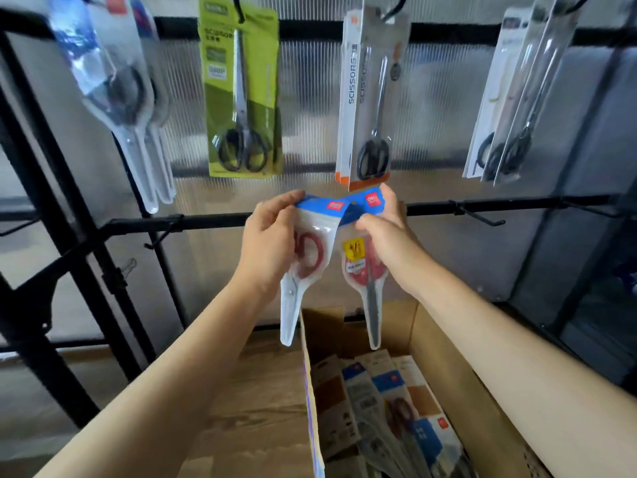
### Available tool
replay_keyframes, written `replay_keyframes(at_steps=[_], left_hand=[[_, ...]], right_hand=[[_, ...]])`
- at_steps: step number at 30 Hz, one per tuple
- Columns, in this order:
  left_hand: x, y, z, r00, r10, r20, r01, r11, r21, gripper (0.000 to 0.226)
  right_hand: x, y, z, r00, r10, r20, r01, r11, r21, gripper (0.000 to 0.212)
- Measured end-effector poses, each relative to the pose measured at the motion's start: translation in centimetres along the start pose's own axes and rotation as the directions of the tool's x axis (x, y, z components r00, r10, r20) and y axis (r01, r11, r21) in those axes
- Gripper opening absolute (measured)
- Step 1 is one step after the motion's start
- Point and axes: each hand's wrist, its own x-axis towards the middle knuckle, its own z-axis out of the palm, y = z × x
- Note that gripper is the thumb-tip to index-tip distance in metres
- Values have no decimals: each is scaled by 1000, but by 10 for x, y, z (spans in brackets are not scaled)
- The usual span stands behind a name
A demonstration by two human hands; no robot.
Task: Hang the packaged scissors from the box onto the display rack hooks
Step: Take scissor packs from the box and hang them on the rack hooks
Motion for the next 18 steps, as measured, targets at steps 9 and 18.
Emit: replay_keyframes(at_steps=[9, 18], left_hand=[[9, 22, -69, 968, 62, -244, -77, 996, -50, 34], [31, 87, -136, 948, 161, -274, -173, 985, -21, 12]], right_hand=[[2, -36, 56, 989, -87, 123, 78, 994, 78, 16], [7, -107, 119, 942, -311, 125, 299, 948, 109, 25]])
